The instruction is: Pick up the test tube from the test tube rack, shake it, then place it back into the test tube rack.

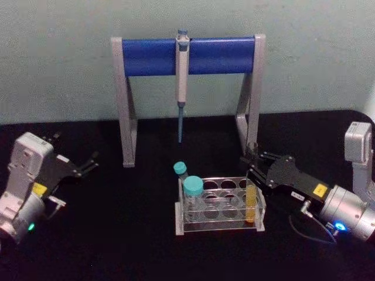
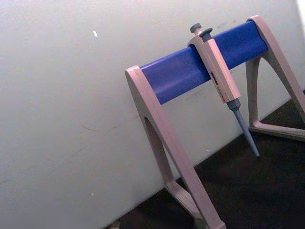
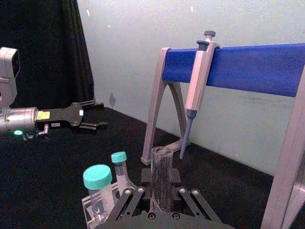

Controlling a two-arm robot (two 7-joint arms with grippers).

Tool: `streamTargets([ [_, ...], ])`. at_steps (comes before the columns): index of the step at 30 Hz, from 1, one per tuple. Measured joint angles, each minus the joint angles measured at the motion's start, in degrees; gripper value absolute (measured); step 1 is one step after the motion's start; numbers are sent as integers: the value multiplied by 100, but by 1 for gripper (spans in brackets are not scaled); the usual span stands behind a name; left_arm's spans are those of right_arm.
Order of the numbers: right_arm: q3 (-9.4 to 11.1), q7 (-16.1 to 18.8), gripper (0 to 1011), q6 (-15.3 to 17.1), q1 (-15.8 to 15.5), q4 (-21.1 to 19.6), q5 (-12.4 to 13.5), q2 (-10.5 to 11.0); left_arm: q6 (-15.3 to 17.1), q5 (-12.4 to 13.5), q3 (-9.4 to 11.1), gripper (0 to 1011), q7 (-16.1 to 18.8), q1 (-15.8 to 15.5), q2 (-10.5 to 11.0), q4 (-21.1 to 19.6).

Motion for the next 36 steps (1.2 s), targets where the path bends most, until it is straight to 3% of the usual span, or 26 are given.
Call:
streamTargets([
  [14,4,9,237,-3,0,-4,9,3,0,0,0,1001,0,0,0,0],
  [17,4,11,284,-5,0,-4,12,3,0,0,0,1001,0,0,0,0],
  [32,4,14,786,-6,0,-4,16,2,0,0,0,1001,0,0,0,0],
  [36,4,14,868,-7,0,-4,15,3,0,0,0,1001,0,0,0,0],
])
